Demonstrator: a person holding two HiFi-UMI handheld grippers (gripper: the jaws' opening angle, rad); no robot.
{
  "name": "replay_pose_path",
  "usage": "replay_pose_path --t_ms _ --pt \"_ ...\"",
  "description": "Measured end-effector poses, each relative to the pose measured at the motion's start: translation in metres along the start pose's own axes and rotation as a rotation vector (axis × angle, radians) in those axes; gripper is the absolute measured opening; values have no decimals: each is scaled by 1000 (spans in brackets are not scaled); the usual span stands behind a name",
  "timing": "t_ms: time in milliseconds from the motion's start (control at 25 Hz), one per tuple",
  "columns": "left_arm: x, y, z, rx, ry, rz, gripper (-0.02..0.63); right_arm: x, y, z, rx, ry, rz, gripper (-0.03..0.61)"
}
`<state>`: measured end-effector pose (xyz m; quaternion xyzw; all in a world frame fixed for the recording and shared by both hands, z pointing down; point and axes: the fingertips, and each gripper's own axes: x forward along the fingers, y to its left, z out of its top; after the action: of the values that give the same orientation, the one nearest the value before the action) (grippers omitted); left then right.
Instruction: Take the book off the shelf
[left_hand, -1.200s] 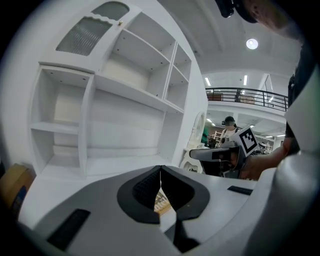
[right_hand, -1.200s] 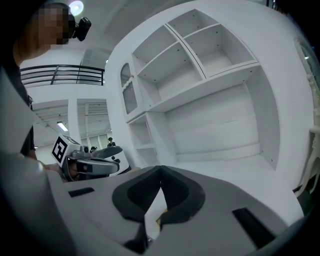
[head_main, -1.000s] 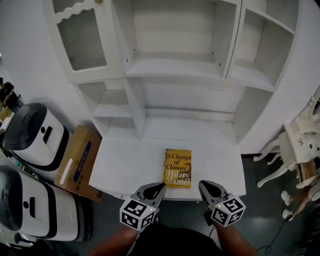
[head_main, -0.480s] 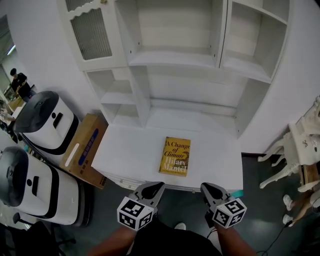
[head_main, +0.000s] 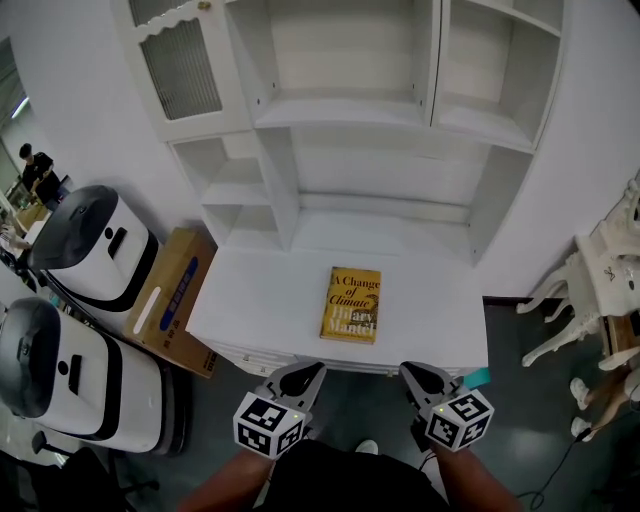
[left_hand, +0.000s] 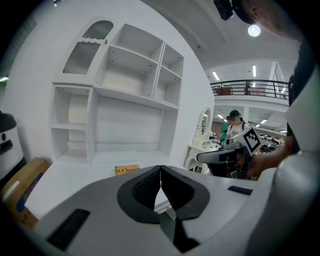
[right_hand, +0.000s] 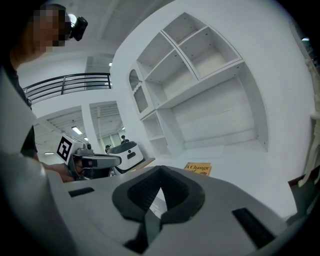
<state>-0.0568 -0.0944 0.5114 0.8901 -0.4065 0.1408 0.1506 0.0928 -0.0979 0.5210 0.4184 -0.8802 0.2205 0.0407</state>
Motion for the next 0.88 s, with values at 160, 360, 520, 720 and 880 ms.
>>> replay_pose_path --t_ms 160,360,520,720,880 --pt "-2 10 4 8 10 -28 11 7 7 2 4 11 -29 29" --pt "-7 24 3 -13 13 -59 11 16 23 5 -14 -1 -51 29" --pt "-12 29 0 -1 25 -80 11 20 29 -3 0 3 -76 28" --pt "-19 36 -5 14 45 -92 11 25 33 -13 26 13 -104 28" --pt "-20 40 -9 9 52 -101 11 28 37 -17 31 16 -113 29"
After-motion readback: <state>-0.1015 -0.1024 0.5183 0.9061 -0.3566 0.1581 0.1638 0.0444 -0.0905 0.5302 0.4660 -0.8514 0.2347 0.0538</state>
